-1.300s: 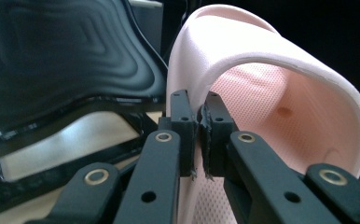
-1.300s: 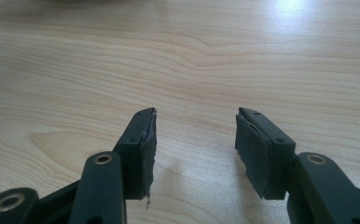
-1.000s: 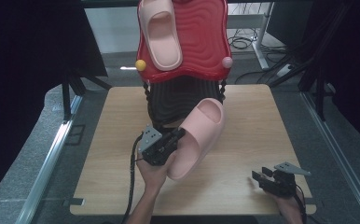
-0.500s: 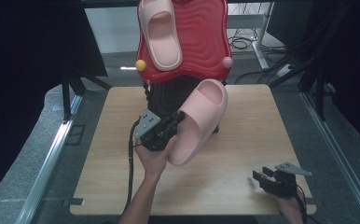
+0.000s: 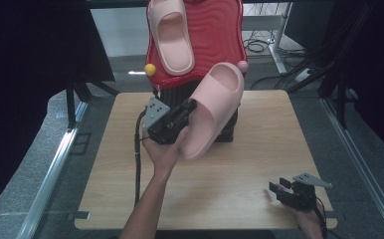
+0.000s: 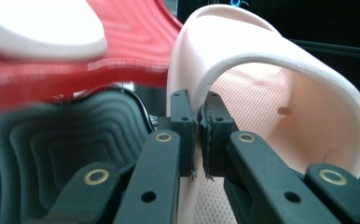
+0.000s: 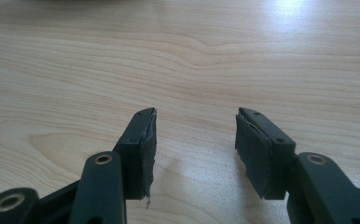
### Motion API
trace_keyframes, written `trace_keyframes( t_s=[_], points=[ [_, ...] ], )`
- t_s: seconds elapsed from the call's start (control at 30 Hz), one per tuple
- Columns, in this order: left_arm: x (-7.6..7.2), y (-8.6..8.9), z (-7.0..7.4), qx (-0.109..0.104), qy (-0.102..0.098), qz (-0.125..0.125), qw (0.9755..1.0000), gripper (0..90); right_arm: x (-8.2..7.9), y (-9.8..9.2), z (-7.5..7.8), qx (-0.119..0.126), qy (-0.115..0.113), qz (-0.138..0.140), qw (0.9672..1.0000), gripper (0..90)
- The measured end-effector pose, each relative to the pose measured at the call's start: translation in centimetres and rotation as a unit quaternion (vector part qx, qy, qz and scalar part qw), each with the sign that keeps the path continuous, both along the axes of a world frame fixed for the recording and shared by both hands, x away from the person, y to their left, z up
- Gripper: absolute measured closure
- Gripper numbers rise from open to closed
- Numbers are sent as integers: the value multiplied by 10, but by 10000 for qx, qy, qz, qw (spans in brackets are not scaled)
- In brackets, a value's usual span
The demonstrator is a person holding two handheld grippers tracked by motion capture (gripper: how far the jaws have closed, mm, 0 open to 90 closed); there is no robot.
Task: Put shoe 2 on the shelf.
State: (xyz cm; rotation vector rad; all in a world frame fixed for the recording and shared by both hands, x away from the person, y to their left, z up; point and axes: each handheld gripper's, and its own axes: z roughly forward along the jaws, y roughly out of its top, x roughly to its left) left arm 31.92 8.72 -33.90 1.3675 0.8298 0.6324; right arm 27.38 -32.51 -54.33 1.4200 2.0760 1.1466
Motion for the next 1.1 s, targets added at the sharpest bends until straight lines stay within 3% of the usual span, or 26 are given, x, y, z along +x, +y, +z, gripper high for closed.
trace_keyframes(
  t_s=[0.23,0.47,0.83,1.1],
  points=[
    [13,-5,29,35,-168,58,9998,853,0,0,0,2,-26,-8,10000,484],
    [31,-14,63,71,-334,274,9990,853,0,1,2,8,-50,6,10000,484],
    [69,-27,107,48,-315,692,9971,852,-2,1,3,13,-86,23,10000,479],
    [98,-46,125,88,-240,942,9952,851,-3,-3,4,35,-131,-22,9999,475]
  ],
)
